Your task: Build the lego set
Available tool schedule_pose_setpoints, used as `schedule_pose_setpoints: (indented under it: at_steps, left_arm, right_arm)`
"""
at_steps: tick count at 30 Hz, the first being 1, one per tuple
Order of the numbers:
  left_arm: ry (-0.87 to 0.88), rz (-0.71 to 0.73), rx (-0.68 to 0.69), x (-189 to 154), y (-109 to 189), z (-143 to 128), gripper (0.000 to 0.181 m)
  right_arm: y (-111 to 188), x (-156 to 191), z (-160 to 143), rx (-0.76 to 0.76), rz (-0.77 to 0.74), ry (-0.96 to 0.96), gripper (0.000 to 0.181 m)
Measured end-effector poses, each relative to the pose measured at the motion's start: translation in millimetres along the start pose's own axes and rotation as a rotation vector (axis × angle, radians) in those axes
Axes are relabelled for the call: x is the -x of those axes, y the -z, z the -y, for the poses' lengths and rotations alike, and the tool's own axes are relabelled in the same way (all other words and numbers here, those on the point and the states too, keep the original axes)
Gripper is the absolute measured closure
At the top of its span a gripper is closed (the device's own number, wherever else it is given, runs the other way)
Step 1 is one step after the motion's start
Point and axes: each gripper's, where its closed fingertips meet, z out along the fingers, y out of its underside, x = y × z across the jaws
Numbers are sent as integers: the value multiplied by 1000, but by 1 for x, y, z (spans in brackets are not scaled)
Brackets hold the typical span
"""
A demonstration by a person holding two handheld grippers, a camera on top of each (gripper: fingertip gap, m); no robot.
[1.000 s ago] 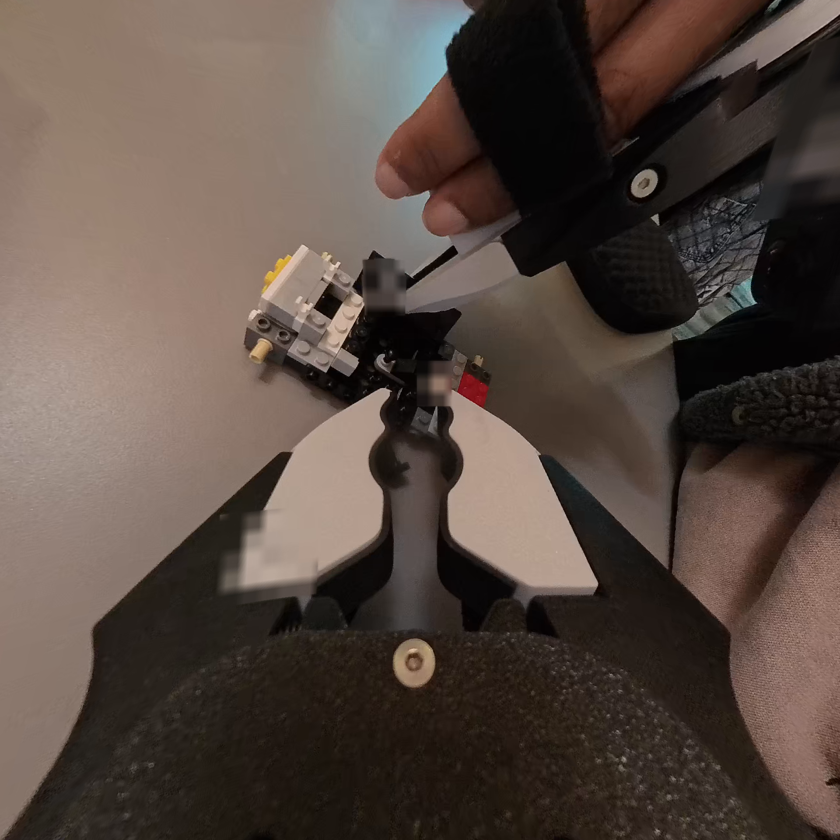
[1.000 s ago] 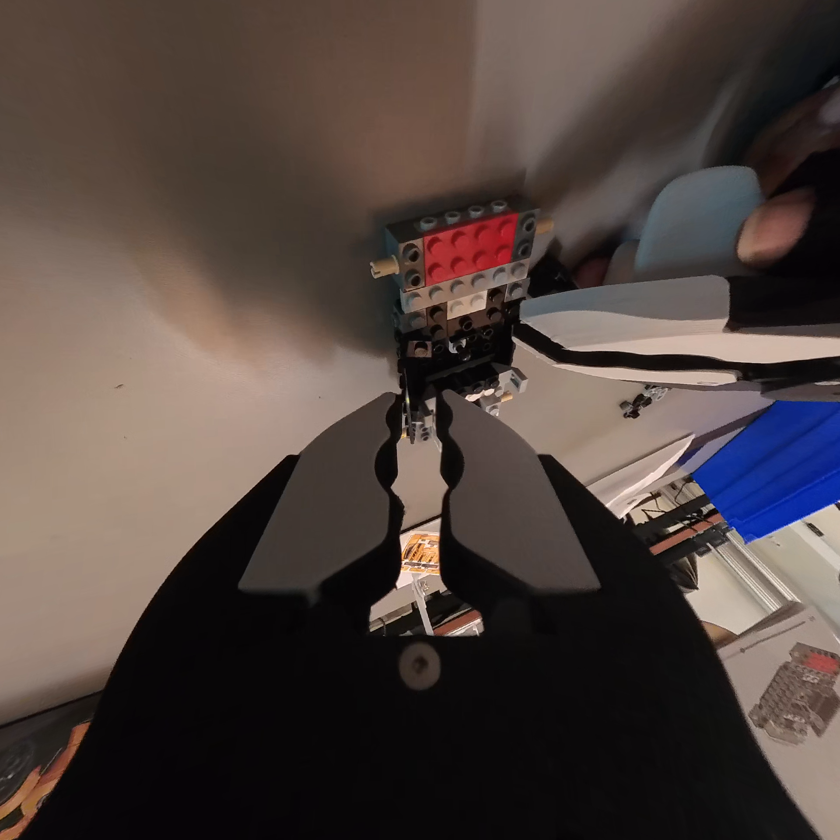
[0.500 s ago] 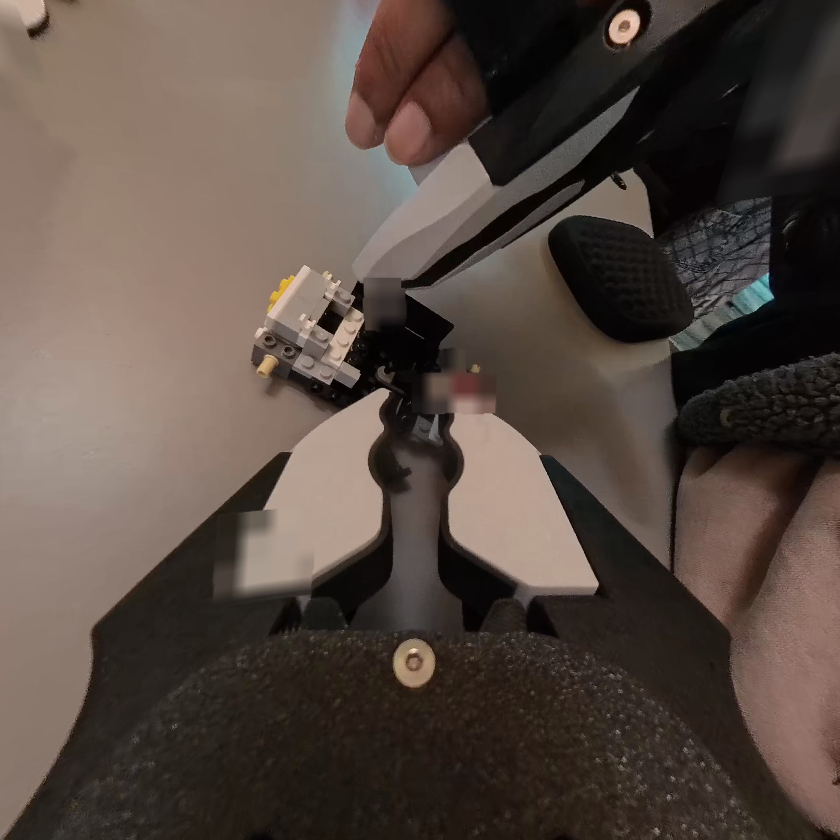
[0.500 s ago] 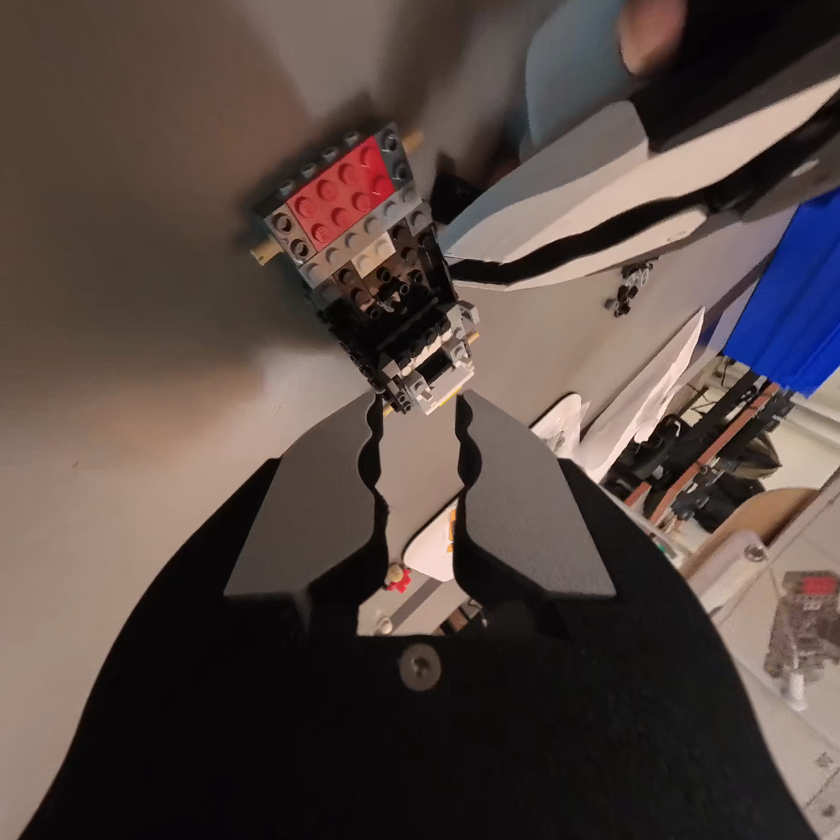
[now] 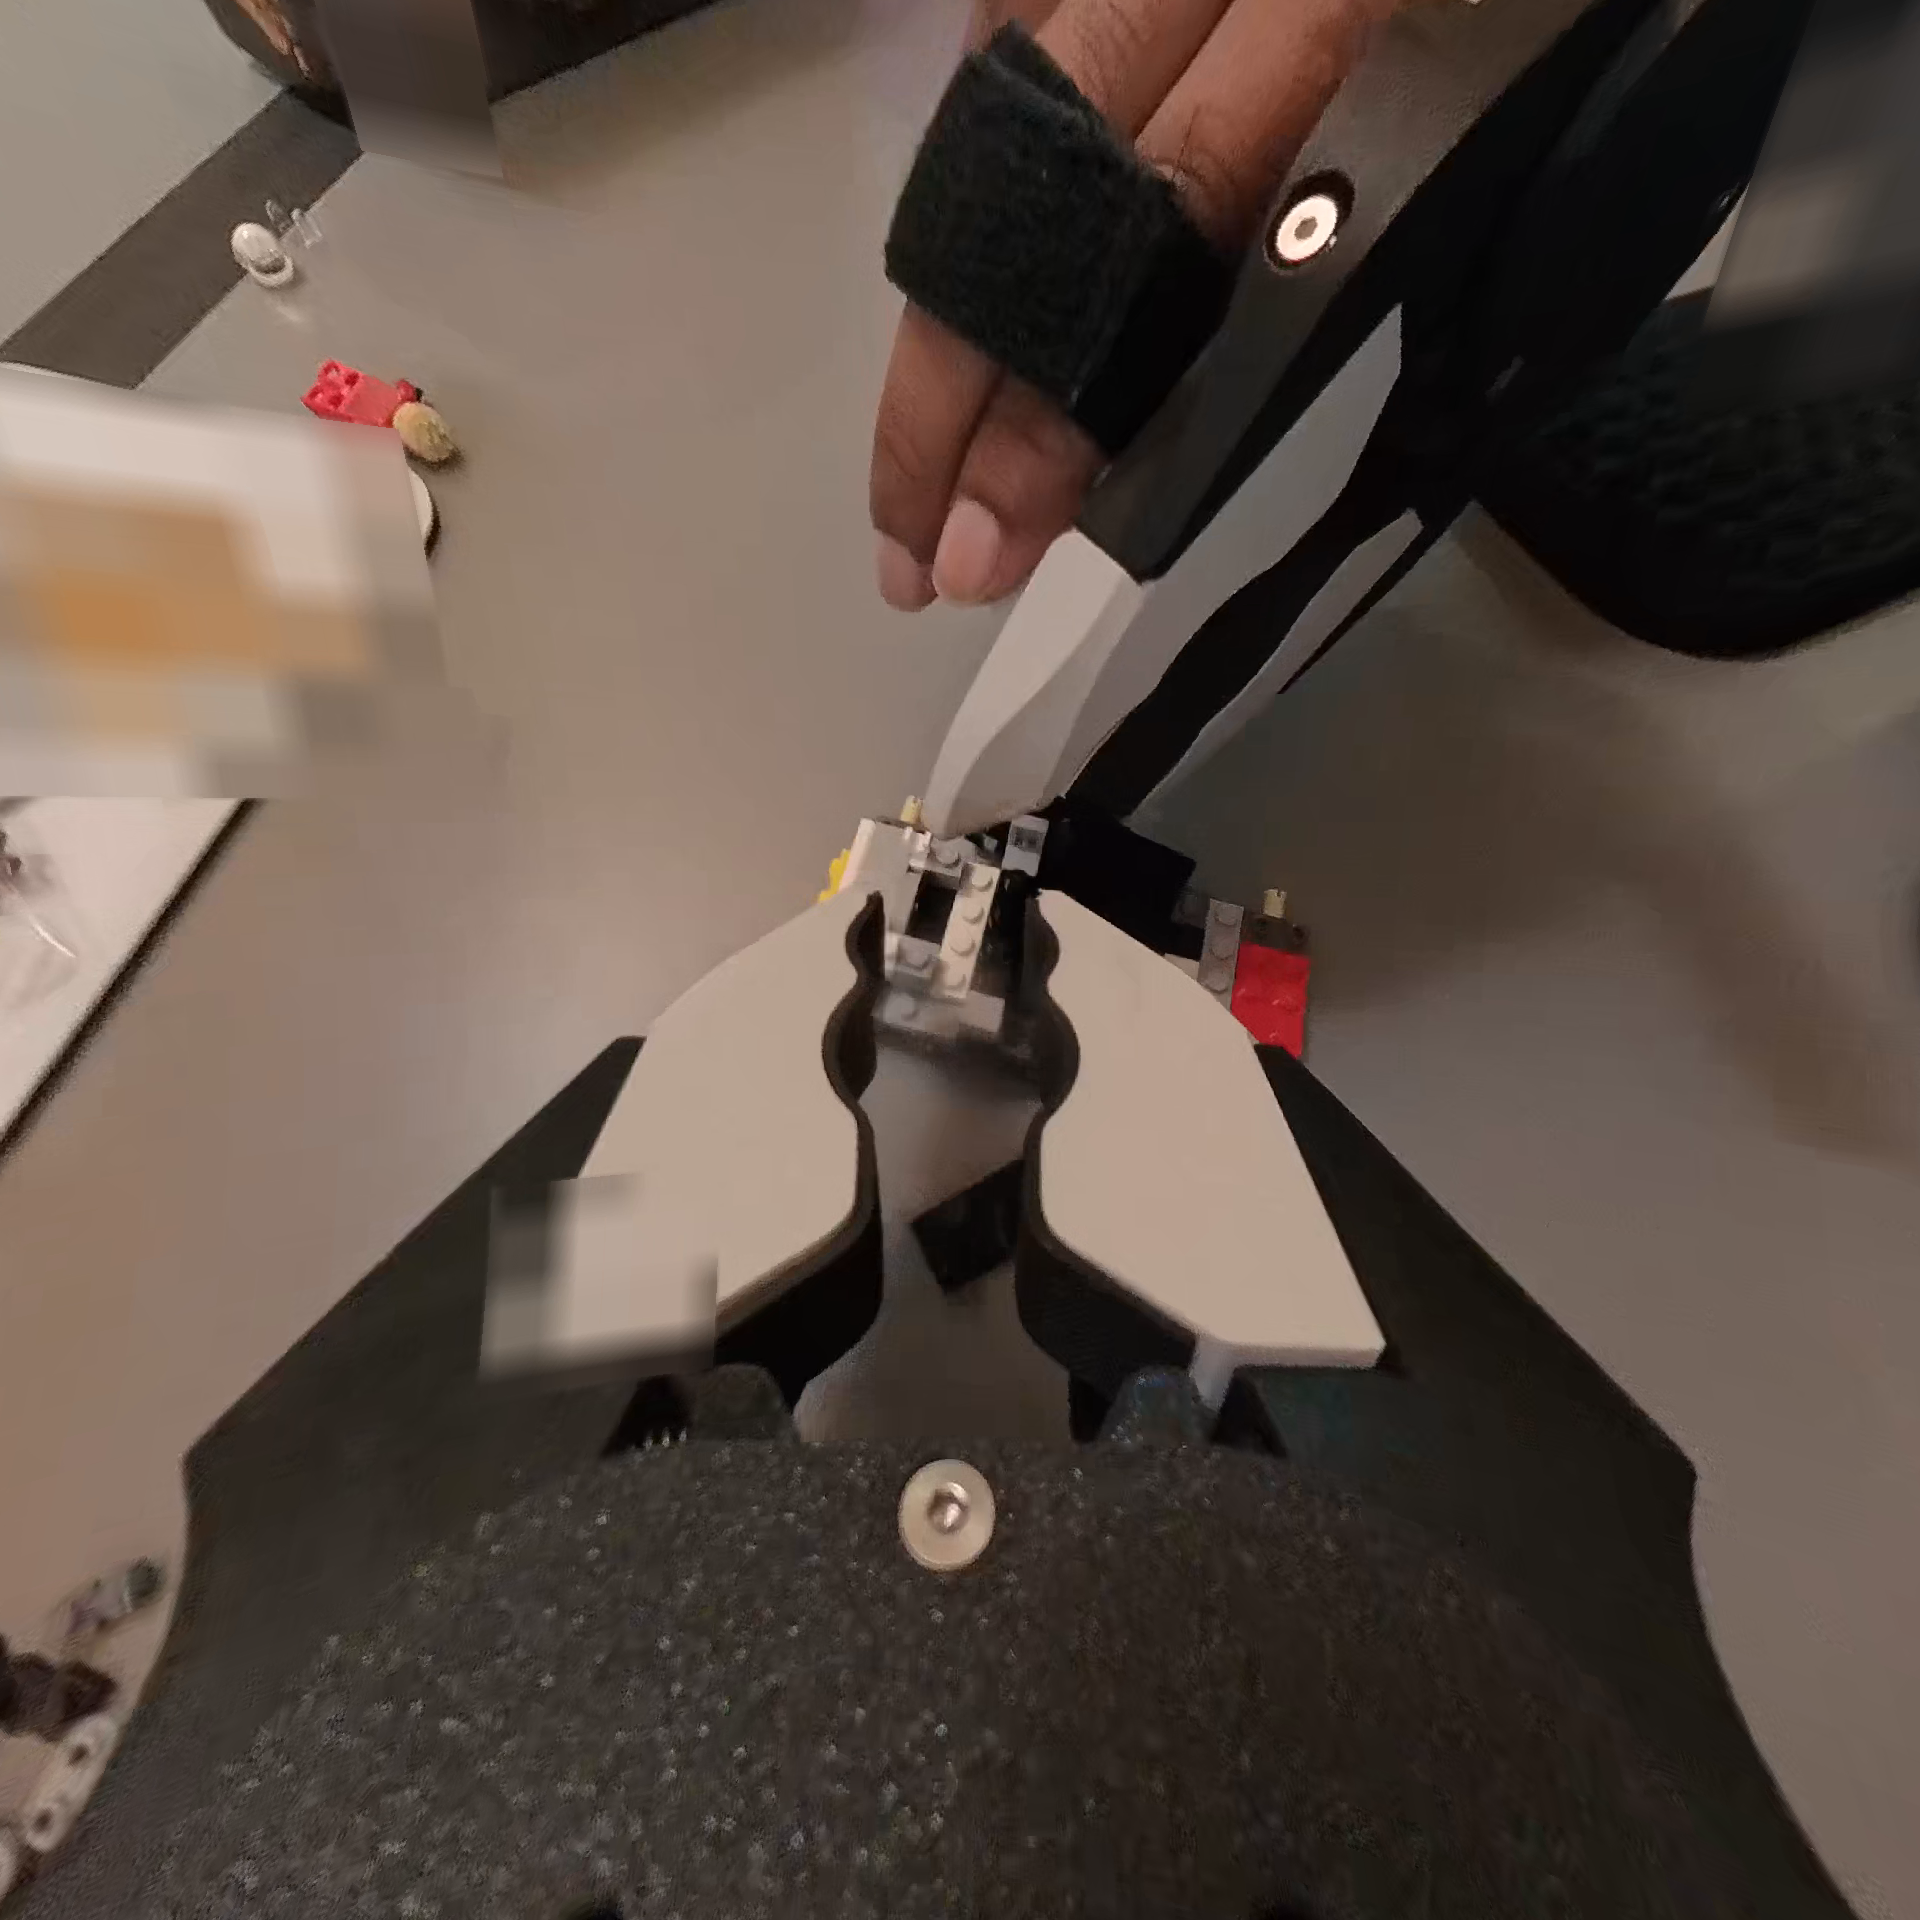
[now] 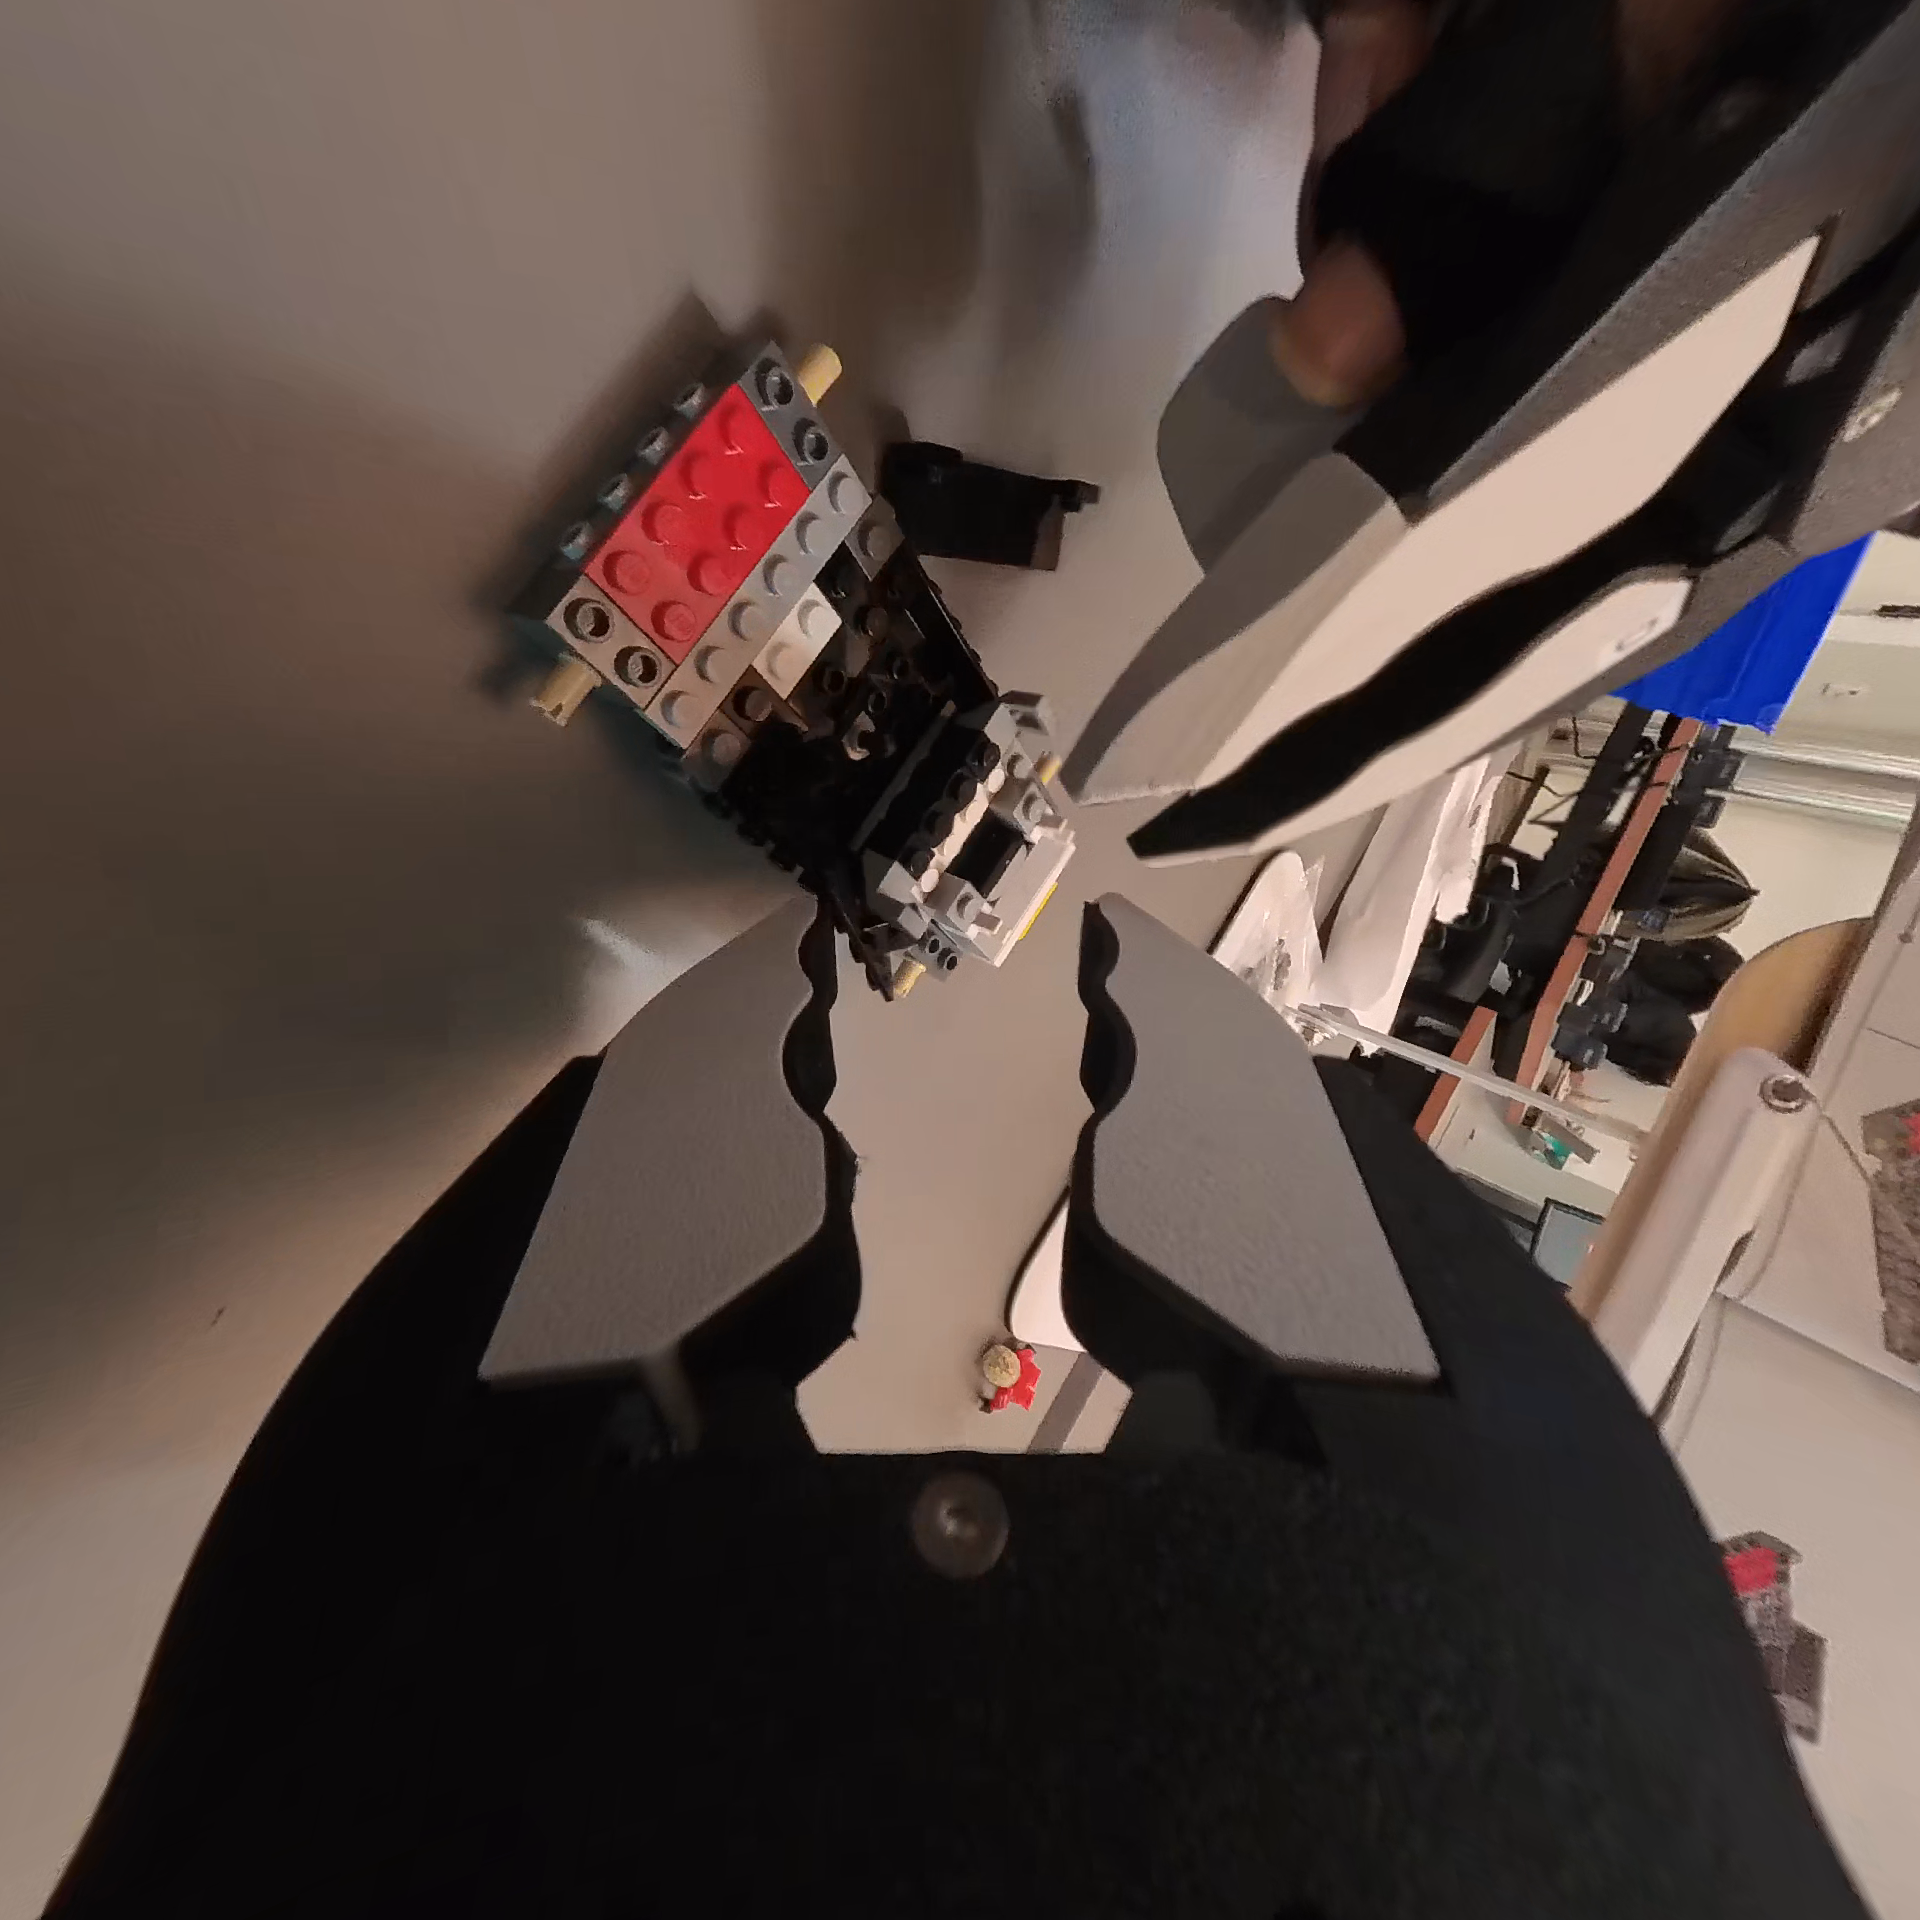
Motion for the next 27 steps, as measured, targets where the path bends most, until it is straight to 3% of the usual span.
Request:
schedule_pose_setpoints:
  at_steps: [6, 10, 17, 21, 27]
  left_arm:
    - [-81, -188, 41, -19, -4, 14, 170]
    - [-109, -238, 145, -39, -11, -2, 166]
    - [-151, -147, 236, -40, -27, -19, 160]
    - [-148, -152, 251, -43, -30, -19, 171]
    - [-122, -152, 243, -44, -30, -18, 171]
  right_arm:
    - [2, -6, -7, -1, -35, -56, 131]
    - [2, -7, -8, -8, -45, -70, 129]
    - [2, -8, -7, -23, -53, -81, 126]
    - [3, -8, -7, -27, -61, -85, 126]
    - [3, -9, -9, -36, -66, -109, 126]
